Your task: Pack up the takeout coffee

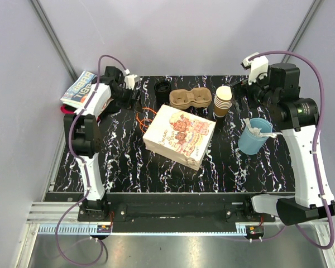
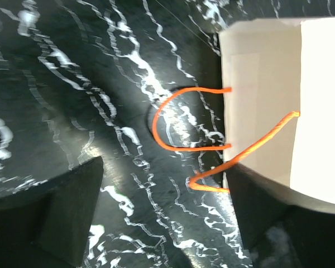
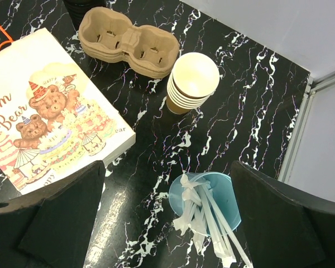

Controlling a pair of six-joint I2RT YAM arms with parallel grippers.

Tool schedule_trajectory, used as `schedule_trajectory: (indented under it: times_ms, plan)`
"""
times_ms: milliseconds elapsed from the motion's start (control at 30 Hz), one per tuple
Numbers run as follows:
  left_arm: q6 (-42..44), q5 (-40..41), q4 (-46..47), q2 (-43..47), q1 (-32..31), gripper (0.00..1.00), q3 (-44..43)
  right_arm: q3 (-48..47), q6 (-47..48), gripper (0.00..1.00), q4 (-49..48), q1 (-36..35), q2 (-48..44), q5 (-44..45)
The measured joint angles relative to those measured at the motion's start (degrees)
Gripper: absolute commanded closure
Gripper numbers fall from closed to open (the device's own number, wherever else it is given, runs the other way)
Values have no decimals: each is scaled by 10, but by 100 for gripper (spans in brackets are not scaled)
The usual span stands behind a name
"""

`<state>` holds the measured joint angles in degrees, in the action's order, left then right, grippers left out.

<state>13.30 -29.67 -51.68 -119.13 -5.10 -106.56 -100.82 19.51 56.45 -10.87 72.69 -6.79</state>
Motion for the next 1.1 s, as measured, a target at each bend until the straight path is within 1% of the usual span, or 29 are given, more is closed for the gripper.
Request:
schedule_trajectory:
  times_ms: [33,100,133,167,200,233,267,300,367,400,467,633,767,867,1100]
  plan:
    - [1,-6,-2,-4,-2,23,0,1,0,0,0,0,-1,0]
    - [3,-17,-8,-9,-5,25,-1,3,0,0,0,0,-4,0]
    - [4,-21,-10,-9,-5,27,-2,4,0,0,0,0,-4,0]
    - [5,-28,-13,-9,-6,36,-2,5,0,0,0,0,-5,0]
    - [6,-33,-14,-9,-7,40,-2,5,0,0,0,0,-5,0]
    - [8,-37,-15,-9,-8,48,-2,6,0,0,0,0,-5,0]
    - [10,-42,-15,-9,-8,61,-2,7,0,0,0,0,-5,0]
    - [15,-49,-17,-9,-9,69,-2,8,0,0,0,0,-5,0]
    - [16,-57,-19,-9,-9,81,-2,9,0,0,0,0,-5,0]
    - [17,-60,-19,-9,-9,92,-2,10,0,1,0,0,-5,0]
    - [17,-64,-21,-9,-9,99,-2,11,0,0,0,0,-5,0]
    - [26,-64,-40,-7,-9,100,-5,12,0,0,0,0,-5,0]
    - [29,-46,-70,16,-9,100,-29,15,0,0,0,0,-7,0]
    - [31,-26,-95,50,-9,100,-77,15,0,0,0,0,-8,0]
    - [37,31,-151,125,-10,99,-218,16,0,0,0,0,-9,-2]
